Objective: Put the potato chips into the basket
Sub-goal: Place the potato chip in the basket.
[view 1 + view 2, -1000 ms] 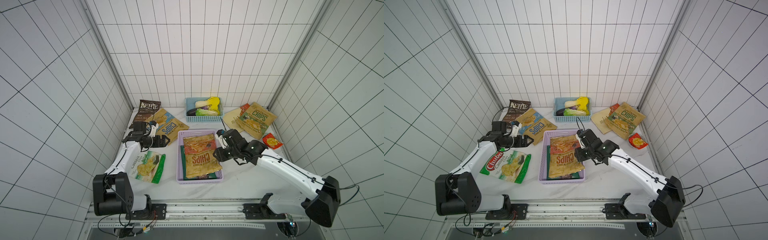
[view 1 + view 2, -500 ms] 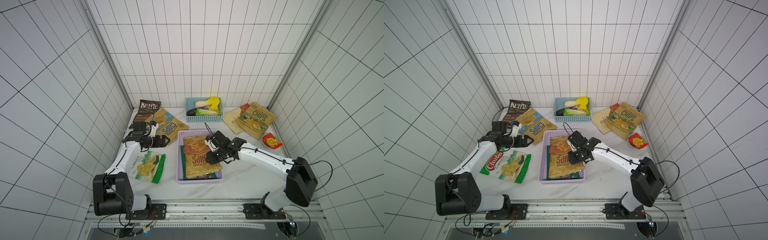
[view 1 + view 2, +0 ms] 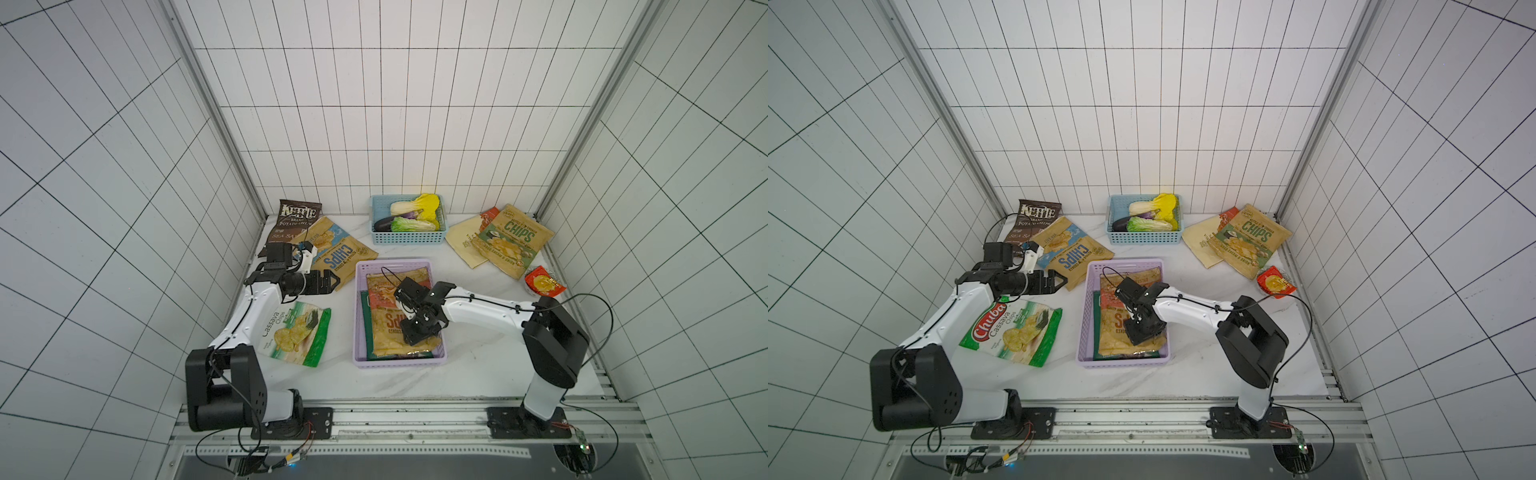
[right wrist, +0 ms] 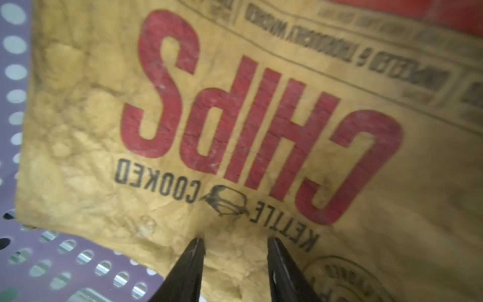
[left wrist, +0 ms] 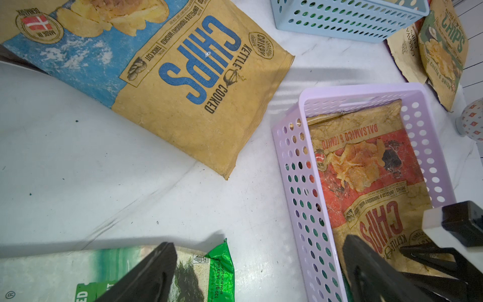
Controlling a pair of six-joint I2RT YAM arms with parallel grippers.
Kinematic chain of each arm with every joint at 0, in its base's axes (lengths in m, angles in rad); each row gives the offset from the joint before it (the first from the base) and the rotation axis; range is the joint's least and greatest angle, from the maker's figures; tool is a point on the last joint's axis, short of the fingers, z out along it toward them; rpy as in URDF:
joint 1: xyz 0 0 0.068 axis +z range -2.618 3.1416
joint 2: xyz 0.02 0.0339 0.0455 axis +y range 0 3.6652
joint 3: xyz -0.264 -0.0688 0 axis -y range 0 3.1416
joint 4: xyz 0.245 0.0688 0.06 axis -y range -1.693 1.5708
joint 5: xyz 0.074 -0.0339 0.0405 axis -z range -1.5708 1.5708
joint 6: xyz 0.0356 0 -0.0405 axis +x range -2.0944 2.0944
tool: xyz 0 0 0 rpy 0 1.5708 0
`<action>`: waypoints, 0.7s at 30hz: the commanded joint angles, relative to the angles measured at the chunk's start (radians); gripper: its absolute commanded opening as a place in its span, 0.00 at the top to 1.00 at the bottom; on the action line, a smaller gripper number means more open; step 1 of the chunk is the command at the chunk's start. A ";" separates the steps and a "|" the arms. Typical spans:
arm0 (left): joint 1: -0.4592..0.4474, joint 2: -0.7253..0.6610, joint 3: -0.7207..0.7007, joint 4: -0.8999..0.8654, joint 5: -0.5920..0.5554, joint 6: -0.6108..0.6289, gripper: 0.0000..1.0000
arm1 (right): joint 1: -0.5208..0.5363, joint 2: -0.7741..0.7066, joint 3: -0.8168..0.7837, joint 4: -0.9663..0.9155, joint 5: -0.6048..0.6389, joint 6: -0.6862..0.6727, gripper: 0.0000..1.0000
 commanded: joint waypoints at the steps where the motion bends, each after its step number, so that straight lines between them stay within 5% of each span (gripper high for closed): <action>1: 0.004 0.006 0.026 0.001 0.013 0.005 0.02 | 0.022 -0.028 0.048 0.021 -0.083 -0.003 0.56; 8: 0.003 0.006 0.026 0.001 0.013 0.004 0.02 | 0.022 -0.138 0.081 -0.009 -0.064 -0.052 0.55; 14: 0.004 0.003 0.026 0.001 0.013 0.004 0.03 | 0.023 -0.114 0.140 -0.206 0.110 -0.066 0.52; 21: 0.003 0.011 0.026 0.002 0.013 0.004 0.02 | 0.070 -0.130 0.157 -0.191 0.020 -0.069 0.48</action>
